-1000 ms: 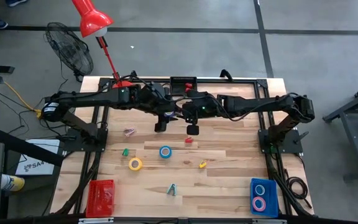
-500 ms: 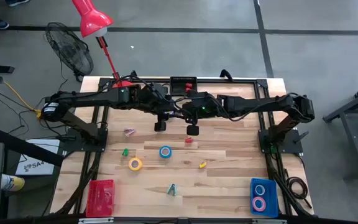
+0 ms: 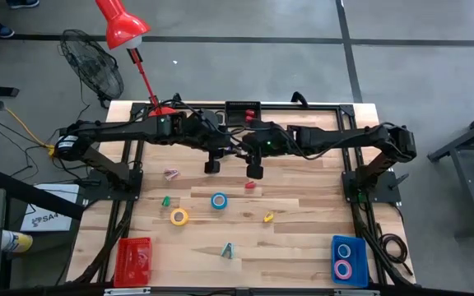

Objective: Pick and place Stapler, Stapler remover, tape
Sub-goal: Put the black staple remover into the red basket

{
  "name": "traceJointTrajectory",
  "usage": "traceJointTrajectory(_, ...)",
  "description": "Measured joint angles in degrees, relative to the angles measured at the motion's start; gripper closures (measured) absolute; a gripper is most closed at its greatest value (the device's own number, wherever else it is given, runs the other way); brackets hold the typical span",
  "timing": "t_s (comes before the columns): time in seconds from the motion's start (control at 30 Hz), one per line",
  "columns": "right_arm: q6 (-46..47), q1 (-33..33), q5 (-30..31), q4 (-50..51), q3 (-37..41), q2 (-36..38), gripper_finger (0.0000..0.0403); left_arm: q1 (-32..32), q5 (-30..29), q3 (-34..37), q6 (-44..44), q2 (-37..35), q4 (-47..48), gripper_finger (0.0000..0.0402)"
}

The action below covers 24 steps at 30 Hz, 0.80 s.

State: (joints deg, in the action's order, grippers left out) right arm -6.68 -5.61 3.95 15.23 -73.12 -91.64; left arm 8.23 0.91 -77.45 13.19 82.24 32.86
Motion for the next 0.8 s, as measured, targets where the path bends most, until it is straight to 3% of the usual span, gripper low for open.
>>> traceJointTrajectory(0.23,4.7,-0.8,1.9,5.5,0.0,0.0,0.0229,0.0,-1.3,0.0,0.0,0.0,3.9,0.0321)
traceJointTrajectory(0.4,7.0,-1.8,2.8,11.7,0.0,0.9,0.0227,0.0,-1.5,-1.9,-0.2,0.0,16.1,0.0321)
traceJointTrajectory(0.63,8.4,-2.4,2.8,15.6,0.0,1.7,0.0227,-0.7,8.2,-3.7,-1.7,0.0,32.2,0.0321)
traceJointTrajectory(0.8,8.4,-2.5,2.8,15.8,0.0,2.0,0.0226,-5.0,12.0,-3.6,-5.7,0.0,43.0,0.0321)
